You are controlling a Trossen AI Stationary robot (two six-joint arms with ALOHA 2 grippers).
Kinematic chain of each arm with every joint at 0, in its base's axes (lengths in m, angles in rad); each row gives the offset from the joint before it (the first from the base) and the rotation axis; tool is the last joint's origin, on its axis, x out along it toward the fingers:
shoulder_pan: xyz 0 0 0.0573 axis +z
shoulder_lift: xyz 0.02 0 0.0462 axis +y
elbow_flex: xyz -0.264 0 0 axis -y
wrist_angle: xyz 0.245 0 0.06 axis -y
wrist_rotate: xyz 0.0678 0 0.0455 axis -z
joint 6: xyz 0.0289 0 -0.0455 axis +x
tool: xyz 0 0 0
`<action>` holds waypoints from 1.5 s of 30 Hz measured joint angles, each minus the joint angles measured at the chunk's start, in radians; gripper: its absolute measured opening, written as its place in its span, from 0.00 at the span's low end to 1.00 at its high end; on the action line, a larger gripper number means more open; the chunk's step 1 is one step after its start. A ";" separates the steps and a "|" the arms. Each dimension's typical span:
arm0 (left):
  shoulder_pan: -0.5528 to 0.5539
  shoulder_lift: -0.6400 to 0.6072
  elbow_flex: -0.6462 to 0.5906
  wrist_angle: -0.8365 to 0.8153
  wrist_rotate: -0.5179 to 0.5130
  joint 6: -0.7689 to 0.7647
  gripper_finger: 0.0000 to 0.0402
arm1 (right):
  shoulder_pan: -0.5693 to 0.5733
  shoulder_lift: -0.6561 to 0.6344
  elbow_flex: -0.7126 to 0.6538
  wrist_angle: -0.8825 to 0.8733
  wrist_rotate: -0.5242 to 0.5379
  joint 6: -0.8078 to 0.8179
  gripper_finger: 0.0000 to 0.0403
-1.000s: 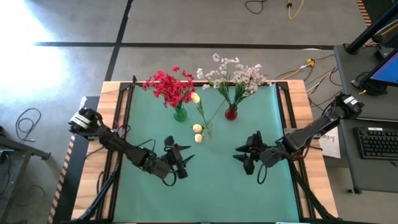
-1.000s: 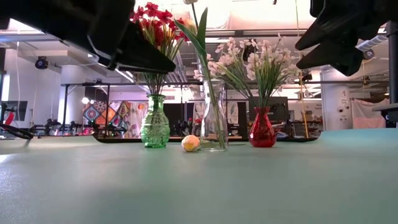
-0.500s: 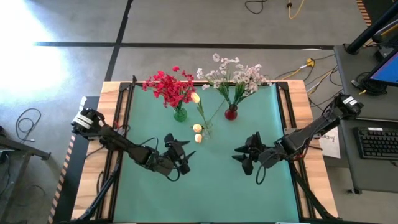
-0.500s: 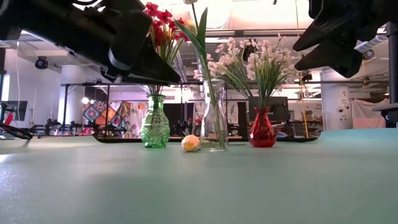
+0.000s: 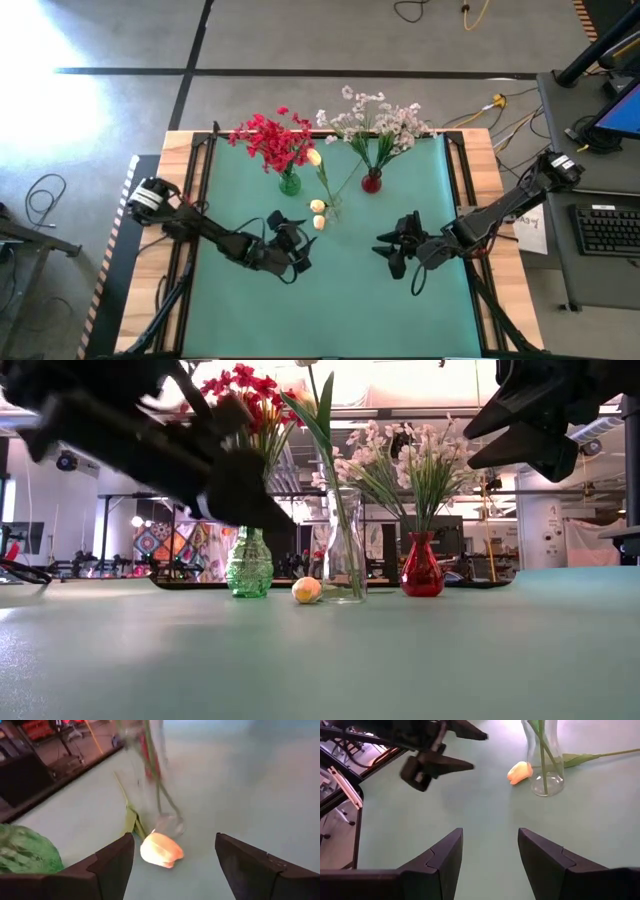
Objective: Sort flowers into vase by color
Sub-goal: Put the yellow flower into the transparent vase
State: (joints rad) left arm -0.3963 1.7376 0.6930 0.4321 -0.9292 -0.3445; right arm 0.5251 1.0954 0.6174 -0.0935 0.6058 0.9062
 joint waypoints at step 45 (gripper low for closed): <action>0.174 0.285 0.000 0.349 0.127 0.016 0.65 | 0.000 0.000 0.000 0.002 0.006 -0.008 0.45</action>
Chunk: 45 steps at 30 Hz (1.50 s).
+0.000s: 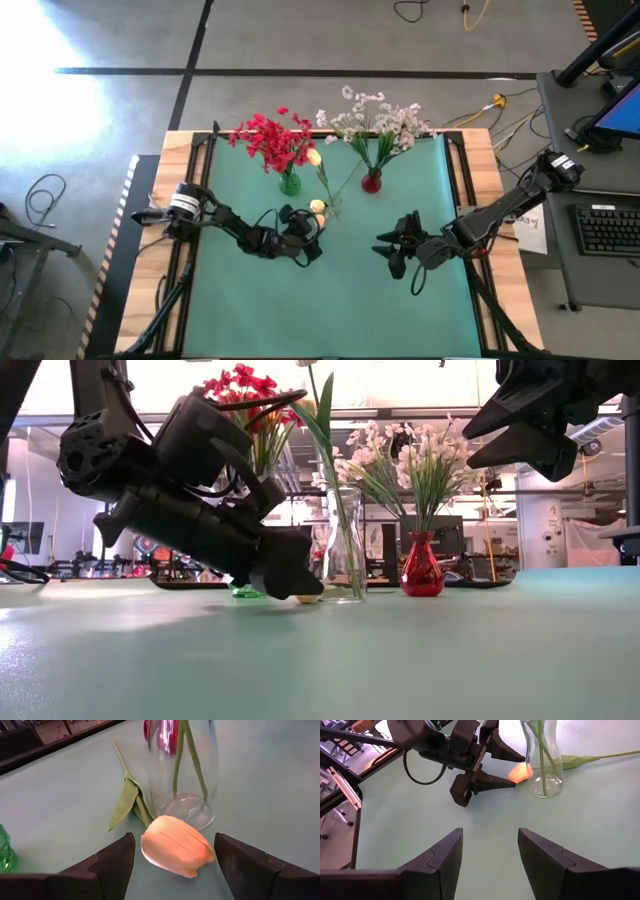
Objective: Sort flowers into vase by color
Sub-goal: Put the yellow flower into the transparent vase
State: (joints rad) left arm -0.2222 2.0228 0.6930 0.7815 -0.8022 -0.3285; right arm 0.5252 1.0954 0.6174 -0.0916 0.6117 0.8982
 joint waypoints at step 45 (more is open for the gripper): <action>-0.074 -0.225 -0.009 -0.593 0.029 -0.187 0.37 | 0.001 0.000 0.000 0.001 -0.001 0.008 0.45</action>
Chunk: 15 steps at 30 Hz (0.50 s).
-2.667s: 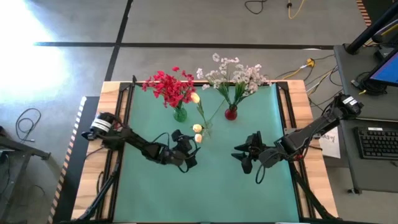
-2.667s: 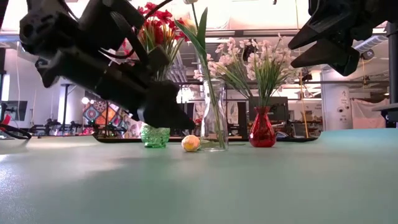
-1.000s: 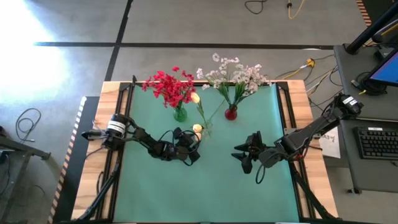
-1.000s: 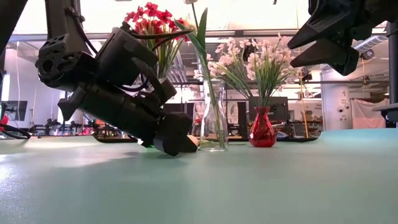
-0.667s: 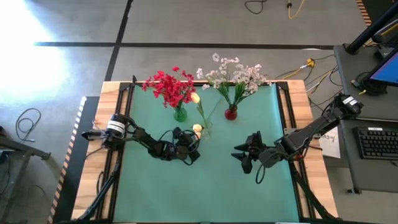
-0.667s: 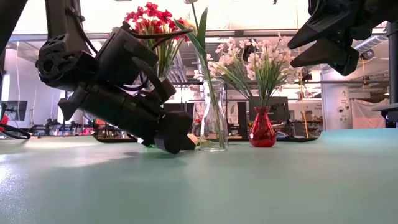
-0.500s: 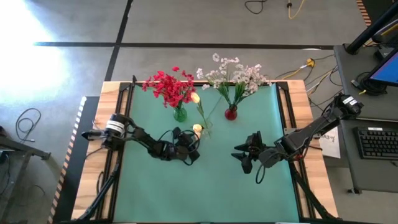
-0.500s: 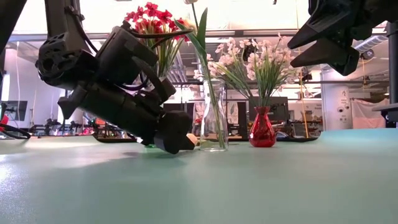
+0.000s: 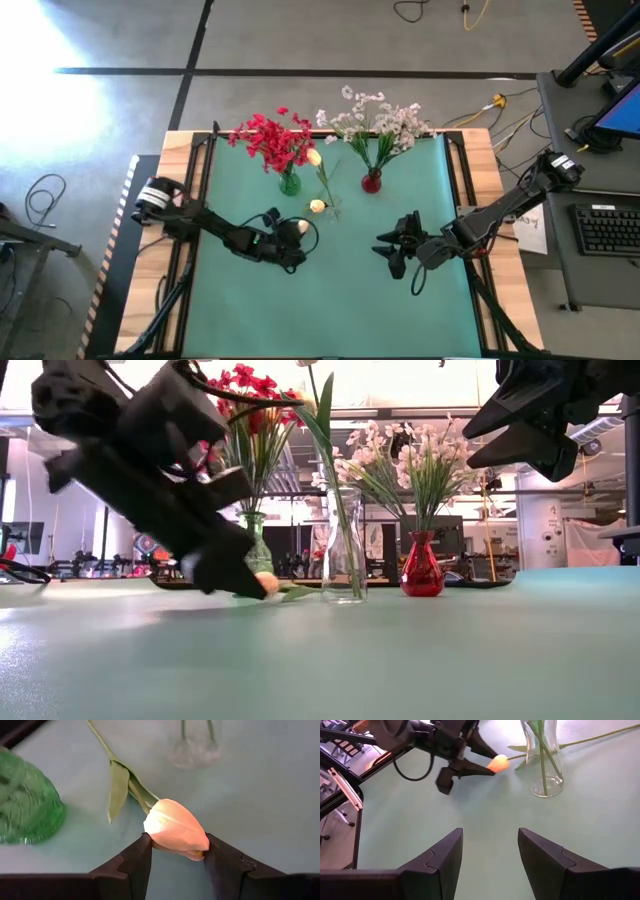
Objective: Sort flowers into vase by color
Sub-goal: Put the yellow flower into the transparent vase
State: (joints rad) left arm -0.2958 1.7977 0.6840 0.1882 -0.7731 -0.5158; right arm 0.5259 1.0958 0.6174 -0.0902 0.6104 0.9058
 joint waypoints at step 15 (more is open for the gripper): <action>-0.211 -0.373 -0.213 -0.093 0.293 -0.113 0.38 | 0.000 0.000 0.000 -0.001 -0.017 -0.007 0.45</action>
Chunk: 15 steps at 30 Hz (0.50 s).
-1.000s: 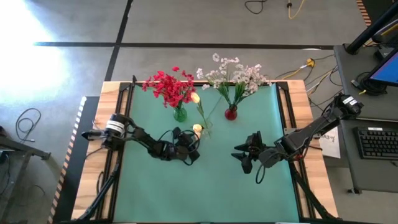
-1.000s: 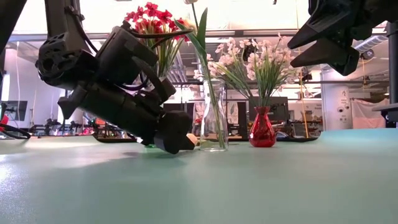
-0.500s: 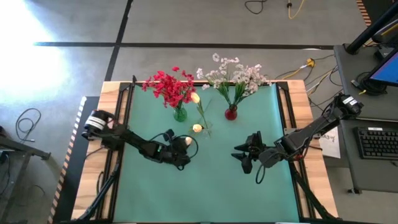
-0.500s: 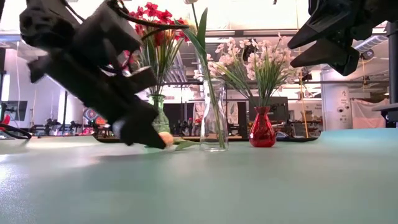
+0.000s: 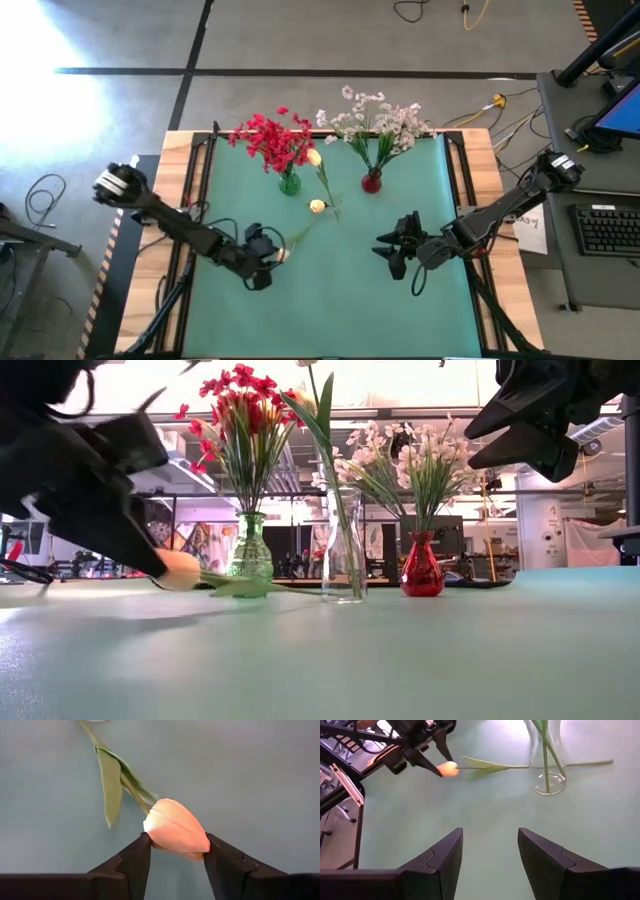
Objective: Sort flowers into vase by color
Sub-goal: Put the yellow flower into the transparent vase
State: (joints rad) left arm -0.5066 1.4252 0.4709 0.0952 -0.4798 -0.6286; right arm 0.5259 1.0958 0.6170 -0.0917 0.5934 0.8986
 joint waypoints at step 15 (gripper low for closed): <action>-0.036 -0.062 0.087 -0.341 0.048 -0.038 0.80 | 0.000 0.000 0.000 0.000 -0.010 -0.001 0.45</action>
State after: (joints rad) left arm -0.5426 1.3631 0.5576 -0.2463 -0.4322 -0.6663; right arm 0.5259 1.0958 0.6170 -0.0914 0.5838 0.8978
